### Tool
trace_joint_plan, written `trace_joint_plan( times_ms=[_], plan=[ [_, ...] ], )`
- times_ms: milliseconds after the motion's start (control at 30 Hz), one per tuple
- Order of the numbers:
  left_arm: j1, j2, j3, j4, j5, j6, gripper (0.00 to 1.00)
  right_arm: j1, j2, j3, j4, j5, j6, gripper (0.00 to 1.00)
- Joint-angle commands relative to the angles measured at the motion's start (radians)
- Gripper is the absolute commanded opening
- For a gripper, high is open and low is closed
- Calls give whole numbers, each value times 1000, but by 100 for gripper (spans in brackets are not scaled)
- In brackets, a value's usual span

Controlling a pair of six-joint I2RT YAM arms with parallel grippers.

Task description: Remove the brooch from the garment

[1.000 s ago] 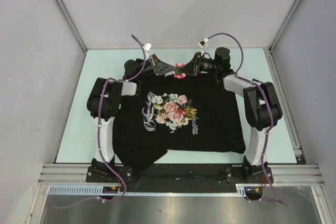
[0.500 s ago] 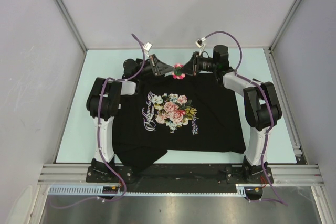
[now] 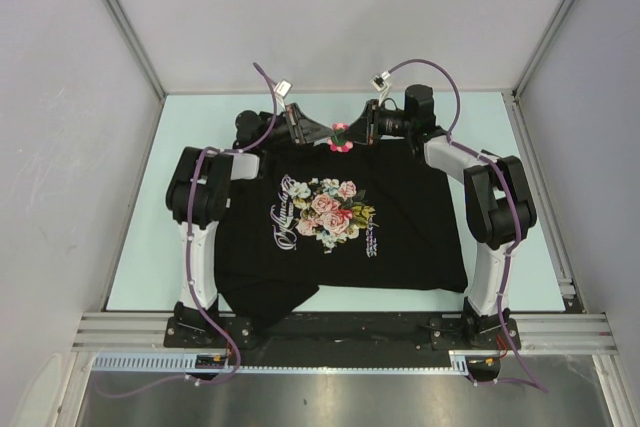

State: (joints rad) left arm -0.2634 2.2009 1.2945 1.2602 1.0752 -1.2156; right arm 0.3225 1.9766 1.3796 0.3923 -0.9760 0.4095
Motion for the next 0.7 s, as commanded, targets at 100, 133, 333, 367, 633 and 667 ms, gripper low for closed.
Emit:
trace_joint_plan(
  times_ms=[100, 133, 333, 367, 633, 667],
  plan=[
    [-138, -9, 86, 295, 100, -41, 24, 132, 31, 42, 0, 7, -23, 0],
    [-140, -7, 92, 289, 103, -41, 25, 135, 27, 42, -3, 8, -31, 0],
    [-142, 6, 111, 242, 98, -30, 23, 148, 5, 41, -38, 20, -67, 0],
    [-143, 10, 112, 237, 100, -30, 22, 150, 1, 39, -44, 25, -74, 0],
    [-149, 36, 150, 217, 134, -48, 22, 165, -25, 35, -64, 36, -109, 0],
    [-149, 34, 152, 217, 135, -48, 22, 164, -21, 35, -63, 31, -107, 0]
  ],
)
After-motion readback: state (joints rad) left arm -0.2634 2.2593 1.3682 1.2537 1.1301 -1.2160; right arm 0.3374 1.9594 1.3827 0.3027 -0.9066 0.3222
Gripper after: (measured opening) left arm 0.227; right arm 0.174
